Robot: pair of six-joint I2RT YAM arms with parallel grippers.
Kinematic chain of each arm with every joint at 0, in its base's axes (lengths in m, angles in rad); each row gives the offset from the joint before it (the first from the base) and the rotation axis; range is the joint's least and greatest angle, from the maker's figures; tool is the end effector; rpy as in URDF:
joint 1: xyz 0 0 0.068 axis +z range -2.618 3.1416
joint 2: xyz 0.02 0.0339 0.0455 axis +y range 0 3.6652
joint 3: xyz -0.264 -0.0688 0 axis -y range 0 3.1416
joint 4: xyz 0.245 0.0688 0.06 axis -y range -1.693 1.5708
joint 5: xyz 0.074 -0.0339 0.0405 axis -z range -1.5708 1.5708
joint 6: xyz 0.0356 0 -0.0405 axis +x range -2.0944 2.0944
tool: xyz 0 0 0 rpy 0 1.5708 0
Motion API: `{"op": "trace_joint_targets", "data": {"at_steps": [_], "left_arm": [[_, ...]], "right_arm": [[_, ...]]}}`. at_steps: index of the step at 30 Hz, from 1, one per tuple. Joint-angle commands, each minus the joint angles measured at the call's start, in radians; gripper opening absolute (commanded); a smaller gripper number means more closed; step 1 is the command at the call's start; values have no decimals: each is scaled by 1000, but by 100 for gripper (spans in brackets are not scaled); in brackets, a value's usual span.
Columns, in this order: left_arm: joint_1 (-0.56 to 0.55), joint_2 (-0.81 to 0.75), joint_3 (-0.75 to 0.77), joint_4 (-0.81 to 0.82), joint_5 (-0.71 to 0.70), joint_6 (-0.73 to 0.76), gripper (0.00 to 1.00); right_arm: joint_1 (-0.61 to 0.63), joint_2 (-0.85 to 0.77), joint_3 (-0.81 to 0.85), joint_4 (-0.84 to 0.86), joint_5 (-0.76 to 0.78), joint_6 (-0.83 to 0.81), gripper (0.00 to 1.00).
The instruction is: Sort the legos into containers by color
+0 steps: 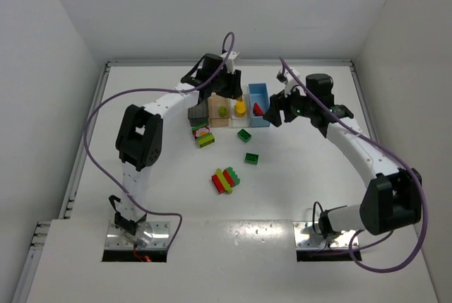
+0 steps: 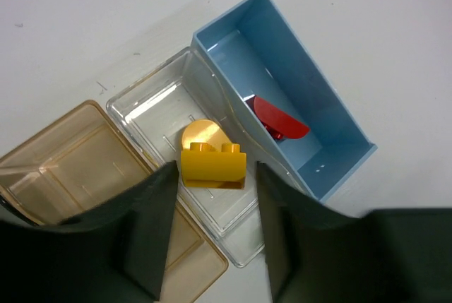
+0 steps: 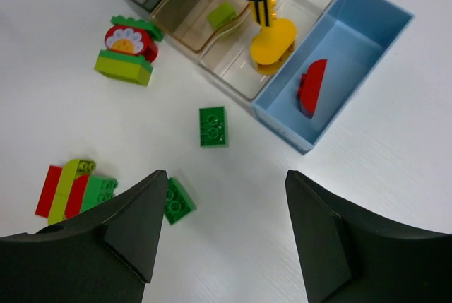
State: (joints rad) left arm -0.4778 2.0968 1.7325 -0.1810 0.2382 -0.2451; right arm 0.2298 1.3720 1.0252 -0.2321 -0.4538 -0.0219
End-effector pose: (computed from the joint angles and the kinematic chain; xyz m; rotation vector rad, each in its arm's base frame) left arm 0.4363 -0.2354 0.2543 0.3971 2.1380 -0.6748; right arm 0.2958 0.0852 0.2875 -0.5308 2.0777 0.6081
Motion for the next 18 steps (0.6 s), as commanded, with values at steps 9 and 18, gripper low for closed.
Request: {"op": "trace_joint_targets", "data": {"at_steps": [9, 18], "left_arm": [[2, -61, 58, 38, 26, 21, 72], [91, -341, -126, 66, 44, -5, 74]], "right_arm": [[38, 77, 16, -219, -207, -321, 72], [194, 271, 75, -380, -183, -576, 72]]}}
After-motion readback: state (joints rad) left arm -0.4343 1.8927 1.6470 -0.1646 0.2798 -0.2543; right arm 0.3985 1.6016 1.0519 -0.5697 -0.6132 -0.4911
